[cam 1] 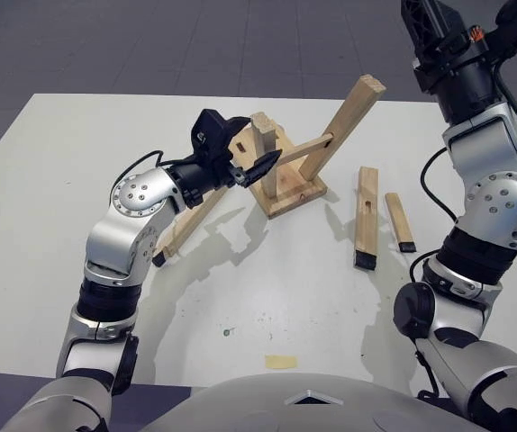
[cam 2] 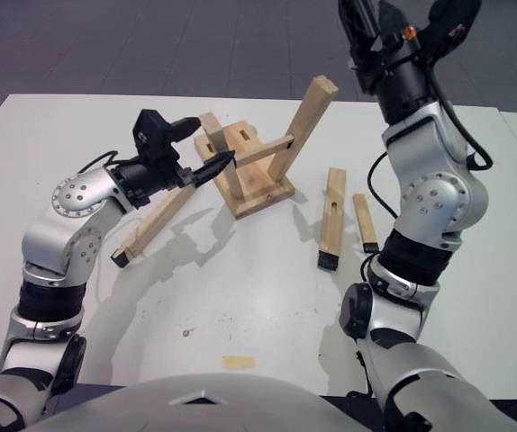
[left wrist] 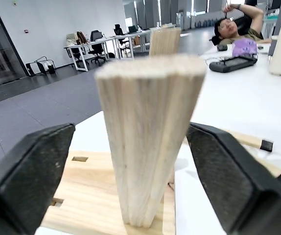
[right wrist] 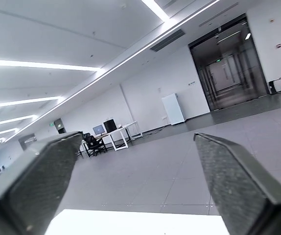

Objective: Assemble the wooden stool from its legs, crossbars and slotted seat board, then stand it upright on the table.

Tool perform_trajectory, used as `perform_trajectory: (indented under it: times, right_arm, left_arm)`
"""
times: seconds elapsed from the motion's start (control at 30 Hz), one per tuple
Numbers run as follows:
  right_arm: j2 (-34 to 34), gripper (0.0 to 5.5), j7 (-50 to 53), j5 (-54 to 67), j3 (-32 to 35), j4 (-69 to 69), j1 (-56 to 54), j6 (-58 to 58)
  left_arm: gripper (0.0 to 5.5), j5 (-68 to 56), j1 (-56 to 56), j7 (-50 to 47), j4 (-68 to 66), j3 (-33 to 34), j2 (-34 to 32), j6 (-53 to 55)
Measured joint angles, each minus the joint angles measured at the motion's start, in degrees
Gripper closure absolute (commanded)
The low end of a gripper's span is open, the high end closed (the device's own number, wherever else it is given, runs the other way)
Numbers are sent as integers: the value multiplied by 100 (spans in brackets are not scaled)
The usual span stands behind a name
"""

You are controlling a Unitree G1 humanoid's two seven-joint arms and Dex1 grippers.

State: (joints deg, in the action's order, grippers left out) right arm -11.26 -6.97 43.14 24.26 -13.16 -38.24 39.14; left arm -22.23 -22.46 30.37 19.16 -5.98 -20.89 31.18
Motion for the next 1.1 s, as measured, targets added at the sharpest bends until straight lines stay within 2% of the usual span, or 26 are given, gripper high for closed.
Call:
perform_trajectory:
  times: [0.13,0.43,0.67,0.83,0.97,1.1]
  right_arm:
    - [39,10,226,-116,-1,25,16,-315]
    - [24,10,396,-344,-64,55,92,-732]
    - [-80,10,80,-508,-551,-337,216,-864]
    - [-81,10,-4,-405,-739,-657,219,-852]
    - [-82,10,-25,-222,-814,-759,237,-770]
    - [-83,10,-137,75,-831,-840,251,-722]
  left_arm:
    - [11,-26,10,-29,143,-326,241,122]
    - [11,189,-114,38,-288,-946,630,99]
    - [11,326,-700,68,-490,-1178,961,47]
    - [11,421,-1067,-50,-472,-1338,1392,54]
    - [11,644,-1174,-136,-540,-1716,1724,52]
    - [11,691,-1273,-209,-593,-1701,1860,39]
